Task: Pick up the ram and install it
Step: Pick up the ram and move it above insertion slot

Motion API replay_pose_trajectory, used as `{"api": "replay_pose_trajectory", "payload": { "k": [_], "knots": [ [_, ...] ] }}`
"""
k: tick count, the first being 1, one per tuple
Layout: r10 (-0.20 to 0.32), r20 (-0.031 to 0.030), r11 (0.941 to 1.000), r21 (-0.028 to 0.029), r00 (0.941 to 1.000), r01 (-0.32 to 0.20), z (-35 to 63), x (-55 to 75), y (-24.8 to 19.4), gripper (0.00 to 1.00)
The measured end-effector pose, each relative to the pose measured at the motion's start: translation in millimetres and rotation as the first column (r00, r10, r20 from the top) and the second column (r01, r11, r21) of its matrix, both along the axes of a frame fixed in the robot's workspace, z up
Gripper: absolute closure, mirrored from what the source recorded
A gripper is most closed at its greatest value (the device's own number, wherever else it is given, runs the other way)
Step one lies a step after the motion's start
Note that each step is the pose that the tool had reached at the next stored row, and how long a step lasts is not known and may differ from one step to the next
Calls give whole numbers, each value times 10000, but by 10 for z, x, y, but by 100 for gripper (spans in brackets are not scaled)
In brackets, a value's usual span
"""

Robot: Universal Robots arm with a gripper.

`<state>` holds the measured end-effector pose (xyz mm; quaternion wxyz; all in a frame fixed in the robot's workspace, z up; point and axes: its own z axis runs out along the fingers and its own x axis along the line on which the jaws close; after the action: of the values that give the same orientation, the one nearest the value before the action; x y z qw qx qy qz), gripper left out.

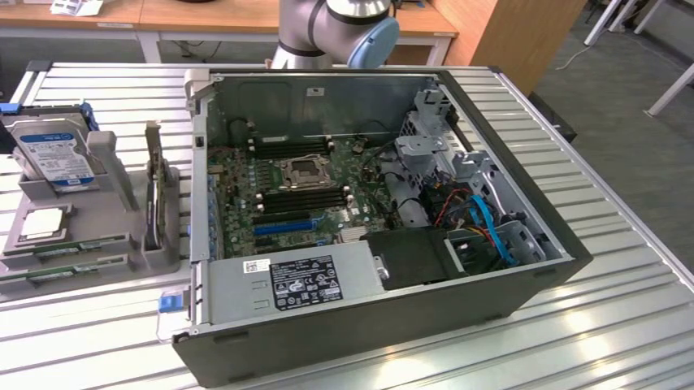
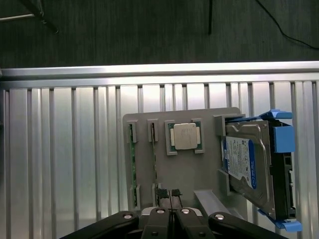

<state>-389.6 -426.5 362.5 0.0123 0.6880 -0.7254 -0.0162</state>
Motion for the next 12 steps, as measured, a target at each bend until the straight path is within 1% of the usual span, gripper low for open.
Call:
{"api": "replay_pose_trajectory", "payload": {
  "k": [9,10,11,12],
  "knots": [
    [0,0,10000,0,10000,0,0,0,0,90],
    [0,0,10000,0,10000,0,0,0,0,89],
    [0,0,10000,0,10000,0,0,0,0,84],
    [0,0,10000,0,10000,0,0,0,0,84]
  ]
}}
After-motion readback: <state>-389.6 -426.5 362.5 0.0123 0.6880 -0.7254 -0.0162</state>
